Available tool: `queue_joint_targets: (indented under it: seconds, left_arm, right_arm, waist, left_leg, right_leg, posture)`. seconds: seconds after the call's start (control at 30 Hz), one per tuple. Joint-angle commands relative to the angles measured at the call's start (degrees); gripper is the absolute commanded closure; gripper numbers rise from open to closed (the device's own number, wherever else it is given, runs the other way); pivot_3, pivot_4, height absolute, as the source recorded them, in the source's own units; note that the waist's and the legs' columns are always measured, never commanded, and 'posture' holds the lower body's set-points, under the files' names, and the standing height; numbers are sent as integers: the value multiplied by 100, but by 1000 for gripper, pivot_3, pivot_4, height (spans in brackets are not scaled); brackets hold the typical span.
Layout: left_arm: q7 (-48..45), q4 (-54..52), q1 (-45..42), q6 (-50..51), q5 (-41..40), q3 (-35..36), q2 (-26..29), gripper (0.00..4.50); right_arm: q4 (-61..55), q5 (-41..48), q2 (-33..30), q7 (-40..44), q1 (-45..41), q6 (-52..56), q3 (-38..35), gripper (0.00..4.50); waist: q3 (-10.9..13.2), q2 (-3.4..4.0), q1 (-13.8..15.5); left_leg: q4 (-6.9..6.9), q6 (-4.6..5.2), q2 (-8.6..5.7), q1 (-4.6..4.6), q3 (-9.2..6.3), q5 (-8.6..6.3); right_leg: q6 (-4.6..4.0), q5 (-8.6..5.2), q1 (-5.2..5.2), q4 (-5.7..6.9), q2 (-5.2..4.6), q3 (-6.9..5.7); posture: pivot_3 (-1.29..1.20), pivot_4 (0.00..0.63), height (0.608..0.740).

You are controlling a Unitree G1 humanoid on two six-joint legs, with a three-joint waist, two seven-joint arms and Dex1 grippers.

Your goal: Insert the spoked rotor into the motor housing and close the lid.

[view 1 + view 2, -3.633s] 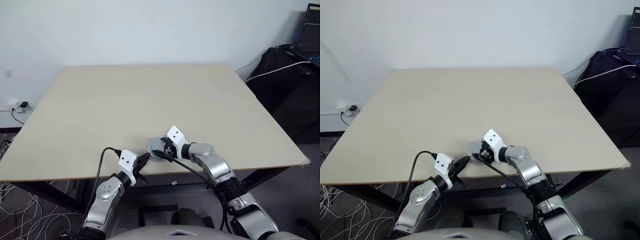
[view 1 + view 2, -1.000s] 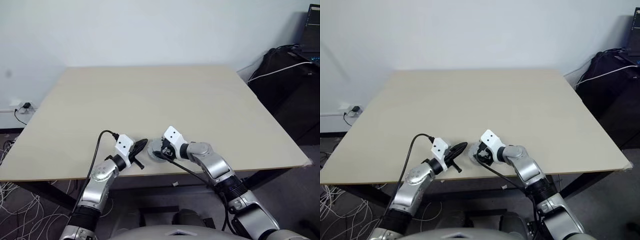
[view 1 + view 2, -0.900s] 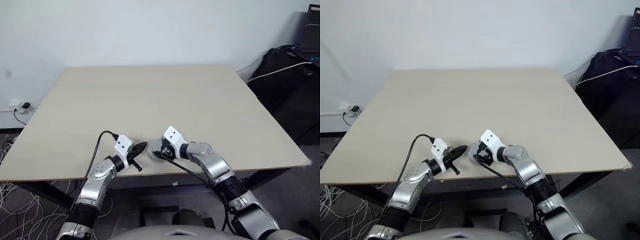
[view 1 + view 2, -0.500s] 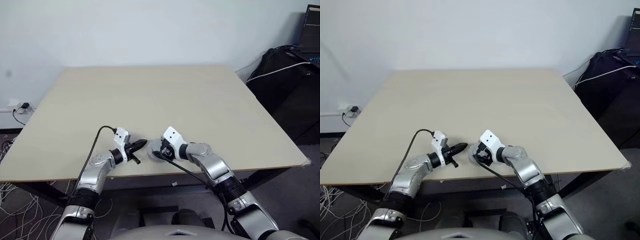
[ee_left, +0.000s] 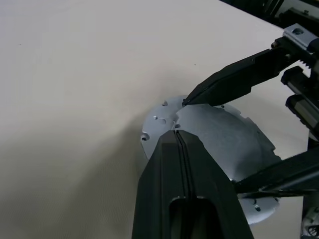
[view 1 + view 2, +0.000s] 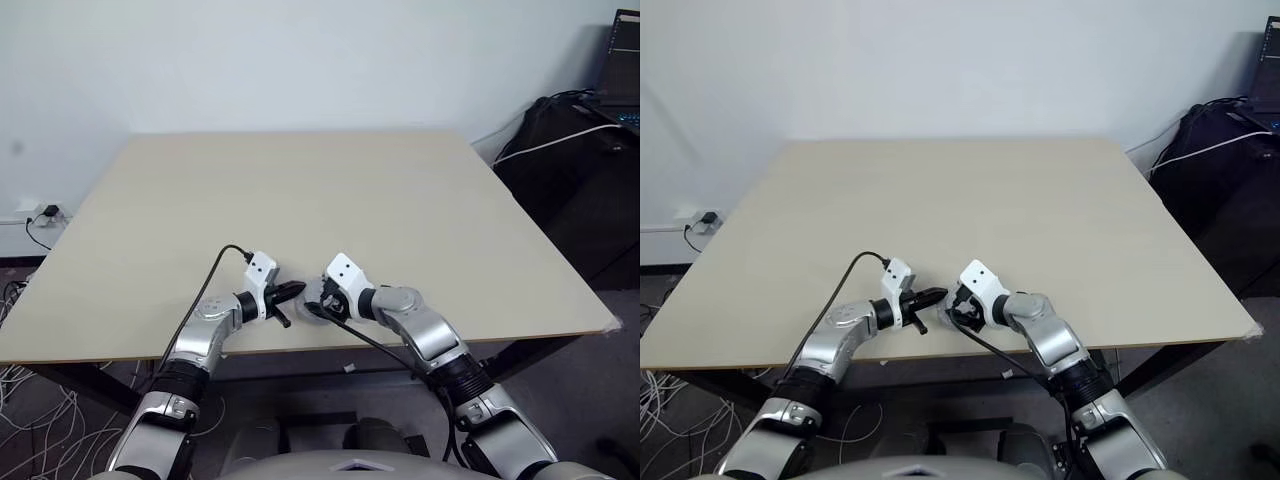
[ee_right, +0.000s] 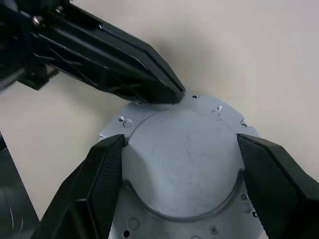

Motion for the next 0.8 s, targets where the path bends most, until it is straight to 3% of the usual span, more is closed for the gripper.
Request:
queue_joint_targets:
  seconds: [0.03,0.8]
  left_arm:
    - [-4,-3,-202,-71,63,-9,-42,4500]
    - [293,-151,-89,572,460,-272,-14,4500]
  right_arm:
    - [143,-95,-30,-26,99,211,90,1255]
    - [138,-113,5,-54,59,164,121,1255]
  waist:
    - [0,-1,0]
    - [-16,-1,0]
  left_leg:
    - [0,0,0,0,0,0]
    - [-1,-1,0,0,-9,-1]
  right_leg:
    - [0,0,0,0,0,0]
    - [-2,0,0,1,-15,13]
  posture:
    - [0,0,740]
    - [0,0,740]
